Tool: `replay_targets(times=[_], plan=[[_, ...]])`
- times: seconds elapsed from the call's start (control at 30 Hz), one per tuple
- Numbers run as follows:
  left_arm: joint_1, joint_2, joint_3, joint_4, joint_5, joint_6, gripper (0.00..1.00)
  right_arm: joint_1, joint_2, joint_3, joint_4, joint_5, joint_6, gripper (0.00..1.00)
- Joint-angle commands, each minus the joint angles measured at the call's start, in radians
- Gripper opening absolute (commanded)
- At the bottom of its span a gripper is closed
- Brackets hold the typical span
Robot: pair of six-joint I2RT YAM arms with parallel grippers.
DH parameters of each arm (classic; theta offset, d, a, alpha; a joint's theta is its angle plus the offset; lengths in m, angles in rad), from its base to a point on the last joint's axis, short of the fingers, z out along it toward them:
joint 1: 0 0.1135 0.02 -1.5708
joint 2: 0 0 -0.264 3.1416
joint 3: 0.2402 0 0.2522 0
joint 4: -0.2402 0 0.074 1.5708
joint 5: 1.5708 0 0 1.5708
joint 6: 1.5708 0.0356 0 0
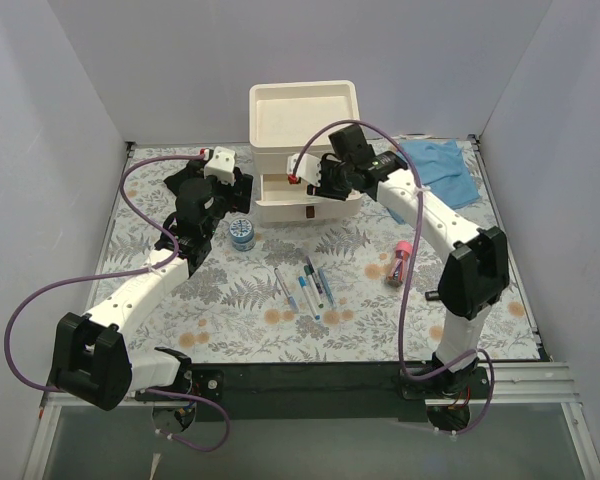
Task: Sort the stationery into containers
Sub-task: Place the pen in the drawer, then pick up the pen from the center of the board.
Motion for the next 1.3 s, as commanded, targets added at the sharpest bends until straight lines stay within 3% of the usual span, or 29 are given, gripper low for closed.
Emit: replay_targets(times=[0.0, 0.1, 0.23, 0.37, 0.53, 0.63, 0.97, 1.27], plan=[[-0.001, -0.038, -0.004, 0.029, -0.007, -0.009, 0.87, -0.028, -0.202, -0.067, 0.008, -0.020, 0.031, 0.46], [-0.006, -0.048, -0.004, 0.029, -0.010, -0.011, 0.87, -0.084, -0.309, -0.118, -0.128, -0.094, -0.035, 0.46], [-0.013, -0.055, -0.018, 0.036, -0.006, -0.009, 0.87, -0.172, -0.420, -0.246, -0.481, -0.189, -0.246, 0.46], [-0.015, -0.055, -0.030, 0.047, -0.004, -0.012, 0.87, -0.264, -0.524, -0.459, -0.620, -0.146, -0.423, 0.47], [-0.023, -0.055, -0.034, 0.035, 0.000, -0.014, 0.87, -0.386, -0.618, -0.781, -0.545, -0.050, -0.567, 0.47], [-0.023, -0.043, -0.023, 0.023, -0.001, -0.011, 0.88, -0.442, -0.630, -0.865, -0.463, -0.010, -0.574, 0.47], [-0.024, -0.002, 0.009, 0.004, 0.005, -0.021, 0.88, -0.560, -0.505, -0.900, -0.364, 0.061, -0.620, 0.47], [-0.021, 0.032, 0.037, -0.005, 0.000, -0.008, 0.88, -0.589, -0.446, -0.969, -0.276, 0.099, -0.652, 0.48]])
